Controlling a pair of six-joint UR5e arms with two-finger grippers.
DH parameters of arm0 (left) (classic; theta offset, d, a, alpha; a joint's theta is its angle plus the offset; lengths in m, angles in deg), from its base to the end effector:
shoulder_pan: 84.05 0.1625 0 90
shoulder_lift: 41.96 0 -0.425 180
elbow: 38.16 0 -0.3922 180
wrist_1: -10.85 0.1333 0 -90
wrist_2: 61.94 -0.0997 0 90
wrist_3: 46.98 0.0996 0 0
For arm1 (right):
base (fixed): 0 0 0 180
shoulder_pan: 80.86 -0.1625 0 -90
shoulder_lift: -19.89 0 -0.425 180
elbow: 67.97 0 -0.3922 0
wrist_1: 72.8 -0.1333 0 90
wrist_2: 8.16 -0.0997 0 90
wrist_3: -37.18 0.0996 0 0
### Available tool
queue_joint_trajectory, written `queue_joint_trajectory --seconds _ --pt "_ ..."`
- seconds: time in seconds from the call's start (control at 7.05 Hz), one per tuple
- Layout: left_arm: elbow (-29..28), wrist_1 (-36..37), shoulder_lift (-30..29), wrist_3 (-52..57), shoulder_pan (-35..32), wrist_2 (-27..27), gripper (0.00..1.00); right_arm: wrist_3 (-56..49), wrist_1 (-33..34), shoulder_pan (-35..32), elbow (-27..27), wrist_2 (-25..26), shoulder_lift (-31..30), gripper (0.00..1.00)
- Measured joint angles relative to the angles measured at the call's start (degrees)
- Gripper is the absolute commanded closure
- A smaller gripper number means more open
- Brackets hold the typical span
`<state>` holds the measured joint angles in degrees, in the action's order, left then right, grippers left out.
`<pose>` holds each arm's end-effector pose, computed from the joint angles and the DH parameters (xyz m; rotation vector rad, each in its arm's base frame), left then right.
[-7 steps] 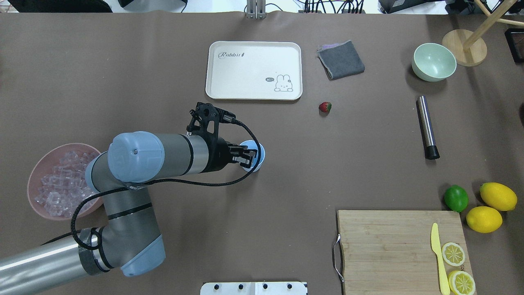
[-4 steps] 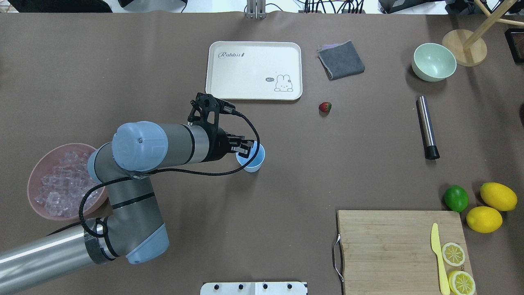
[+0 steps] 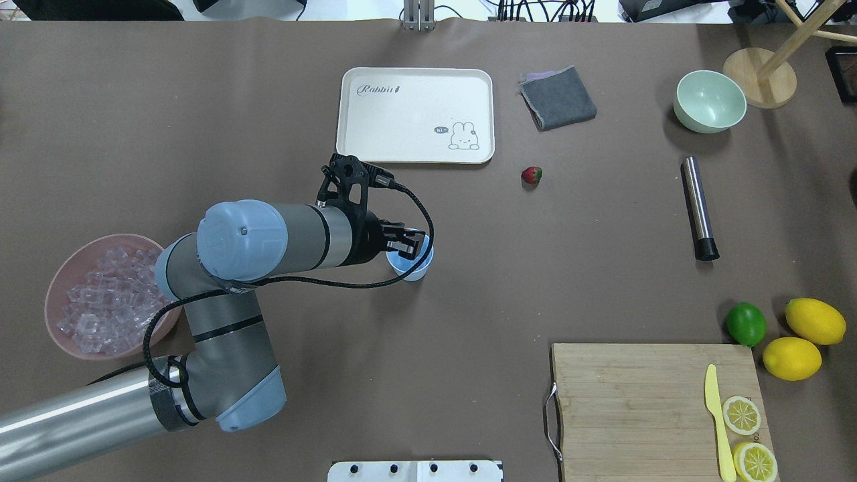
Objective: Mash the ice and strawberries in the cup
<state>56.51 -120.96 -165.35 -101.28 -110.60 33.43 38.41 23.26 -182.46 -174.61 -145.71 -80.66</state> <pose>0.5331 -0.4049 0.1949 0.6544 1.2350 0.1982 0.1414 -0.3915 0.6059 0.0756 -0.8281 0.2107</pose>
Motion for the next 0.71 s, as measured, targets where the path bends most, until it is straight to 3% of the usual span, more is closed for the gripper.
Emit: queue_joint_trajectory --seconds 0.43,0.71 --pt "2.4 2.8 1.7 0.3 -2.6 2.7 0.03 0.1 0.1 0.0 -0.3 0.0 0.0 0.0" --pt "11.3 10.1 10.2 3.0 -9.5 10.8 0.03 0.1 0.1 0.0 -0.3 -0.1 0.0 0.0"
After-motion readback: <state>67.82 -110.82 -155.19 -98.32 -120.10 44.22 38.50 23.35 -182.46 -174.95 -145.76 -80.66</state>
